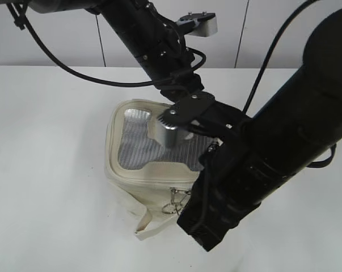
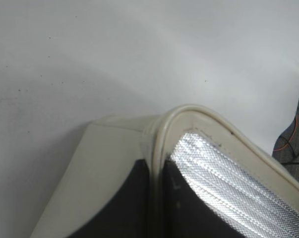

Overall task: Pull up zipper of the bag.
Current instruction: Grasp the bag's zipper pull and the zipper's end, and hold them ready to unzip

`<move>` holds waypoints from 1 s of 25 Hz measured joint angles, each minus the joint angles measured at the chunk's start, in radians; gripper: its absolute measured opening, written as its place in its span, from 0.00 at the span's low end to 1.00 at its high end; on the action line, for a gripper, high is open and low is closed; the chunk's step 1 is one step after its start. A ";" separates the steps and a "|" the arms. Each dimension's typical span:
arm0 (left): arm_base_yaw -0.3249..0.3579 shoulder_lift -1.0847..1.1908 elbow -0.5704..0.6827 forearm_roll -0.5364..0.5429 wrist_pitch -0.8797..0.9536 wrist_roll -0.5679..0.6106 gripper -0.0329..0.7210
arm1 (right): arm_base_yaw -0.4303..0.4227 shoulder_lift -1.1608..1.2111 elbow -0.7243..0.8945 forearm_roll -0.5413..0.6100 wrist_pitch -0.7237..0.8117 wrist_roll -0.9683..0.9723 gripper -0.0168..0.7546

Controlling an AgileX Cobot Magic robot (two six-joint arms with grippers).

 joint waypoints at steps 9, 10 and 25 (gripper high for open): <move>0.000 0.000 0.000 -0.002 0.022 0.000 0.09 | 0.067 0.067 -0.074 0.037 -0.047 -0.034 0.03; 0.000 0.000 0.000 -0.002 0.025 0.000 0.09 | 0.067 0.074 -0.082 0.043 -0.047 -0.039 0.03; -0.001 0.000 0.000 -0.002 0.030 0.001 0.09 | 0.067 0.107 -0.110 0.082 -0.030 -0.045 0.05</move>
